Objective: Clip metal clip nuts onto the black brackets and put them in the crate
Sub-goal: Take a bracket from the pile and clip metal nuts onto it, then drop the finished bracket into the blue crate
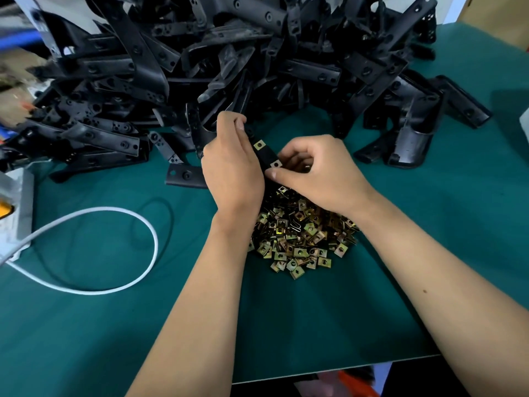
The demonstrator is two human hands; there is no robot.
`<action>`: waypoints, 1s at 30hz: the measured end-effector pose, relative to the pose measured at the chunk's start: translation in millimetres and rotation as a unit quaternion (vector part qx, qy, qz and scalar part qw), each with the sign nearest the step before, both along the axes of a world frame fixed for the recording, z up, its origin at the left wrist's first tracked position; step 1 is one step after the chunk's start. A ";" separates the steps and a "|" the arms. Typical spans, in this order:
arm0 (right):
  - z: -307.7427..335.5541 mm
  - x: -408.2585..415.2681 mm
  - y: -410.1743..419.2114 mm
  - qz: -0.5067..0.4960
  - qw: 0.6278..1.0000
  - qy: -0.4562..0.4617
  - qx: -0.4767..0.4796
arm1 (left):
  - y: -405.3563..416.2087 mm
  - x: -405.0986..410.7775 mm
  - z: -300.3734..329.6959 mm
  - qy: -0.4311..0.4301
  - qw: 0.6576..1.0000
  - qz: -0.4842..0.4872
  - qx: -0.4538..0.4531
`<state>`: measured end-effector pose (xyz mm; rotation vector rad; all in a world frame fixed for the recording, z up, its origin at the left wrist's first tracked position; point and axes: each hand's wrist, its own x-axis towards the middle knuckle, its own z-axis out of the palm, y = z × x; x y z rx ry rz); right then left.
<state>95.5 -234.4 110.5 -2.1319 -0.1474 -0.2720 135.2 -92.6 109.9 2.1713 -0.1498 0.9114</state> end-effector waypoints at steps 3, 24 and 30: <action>-1.6 1.7 -0.7 -0.029 0.999 -0.027 -0.017 | -0.5 -1.9 2.1 -0.001 1.000 -0.004 0.009; 26.1 -49.2 -56.2 -0.168 0.983 -0.069 -0.032 | -65.6 -27.6 35.7 0.044 0.982 -0.133 0.126; 36.5 -119.4 -131.0 -0.273 0.953 -0.128 0.020 | -172.7 -77.8 58.2 0.028 0.940 -0.296 0.167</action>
